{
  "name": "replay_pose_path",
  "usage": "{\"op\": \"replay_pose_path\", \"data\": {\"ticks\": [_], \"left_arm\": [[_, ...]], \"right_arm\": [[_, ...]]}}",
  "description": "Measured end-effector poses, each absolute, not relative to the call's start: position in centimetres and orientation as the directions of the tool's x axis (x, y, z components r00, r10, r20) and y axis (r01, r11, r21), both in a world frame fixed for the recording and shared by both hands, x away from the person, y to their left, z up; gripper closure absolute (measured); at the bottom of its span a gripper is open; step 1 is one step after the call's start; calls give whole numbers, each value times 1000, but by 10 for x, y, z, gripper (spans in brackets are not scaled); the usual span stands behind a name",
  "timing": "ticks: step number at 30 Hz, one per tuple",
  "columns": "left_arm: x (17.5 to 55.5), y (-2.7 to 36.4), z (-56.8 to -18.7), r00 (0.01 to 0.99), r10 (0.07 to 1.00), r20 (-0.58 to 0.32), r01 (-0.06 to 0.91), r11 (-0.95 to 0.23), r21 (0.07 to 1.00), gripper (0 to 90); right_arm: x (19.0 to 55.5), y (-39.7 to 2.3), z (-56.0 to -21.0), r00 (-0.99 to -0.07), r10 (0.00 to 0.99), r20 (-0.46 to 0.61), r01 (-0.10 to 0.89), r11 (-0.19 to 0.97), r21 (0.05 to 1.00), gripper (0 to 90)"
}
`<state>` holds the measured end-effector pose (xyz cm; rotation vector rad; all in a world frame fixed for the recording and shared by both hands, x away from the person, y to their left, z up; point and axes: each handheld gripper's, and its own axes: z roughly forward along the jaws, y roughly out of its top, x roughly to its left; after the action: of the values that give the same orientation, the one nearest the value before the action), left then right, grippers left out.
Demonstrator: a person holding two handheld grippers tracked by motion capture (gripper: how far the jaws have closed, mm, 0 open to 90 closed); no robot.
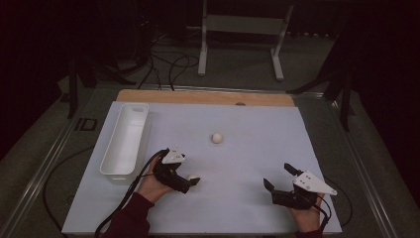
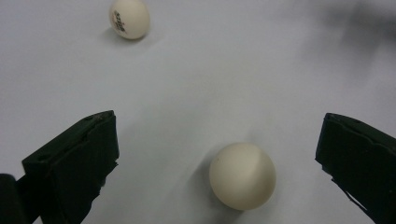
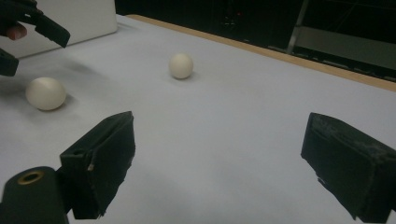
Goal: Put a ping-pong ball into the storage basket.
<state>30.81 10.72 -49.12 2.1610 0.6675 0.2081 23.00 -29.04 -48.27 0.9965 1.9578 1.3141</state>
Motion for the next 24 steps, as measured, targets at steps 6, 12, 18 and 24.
{"op": "replay_pose_path", "data": {"ticks": [6,12,18,24], "left_arm": [[308,102,-498,853,516,-80,395,-538,745,1],[309,98,-505,859,504,-91,411,-571,711,17],[307,94,-509,862,503,-65,402,-600,692,80],[305,91,-512,870,491,-46,389,-628,674,215]], "right_arm": [[230,-290,-483,-556,830,-50,269,237,934,95],[230,-291,-483,-556,829,-52,266,237,934,95],[230,-292,-483,-555,831,-53,266,237,934,95],[230,-292,-482,-553,831,-54,264,236,935,95]]}}
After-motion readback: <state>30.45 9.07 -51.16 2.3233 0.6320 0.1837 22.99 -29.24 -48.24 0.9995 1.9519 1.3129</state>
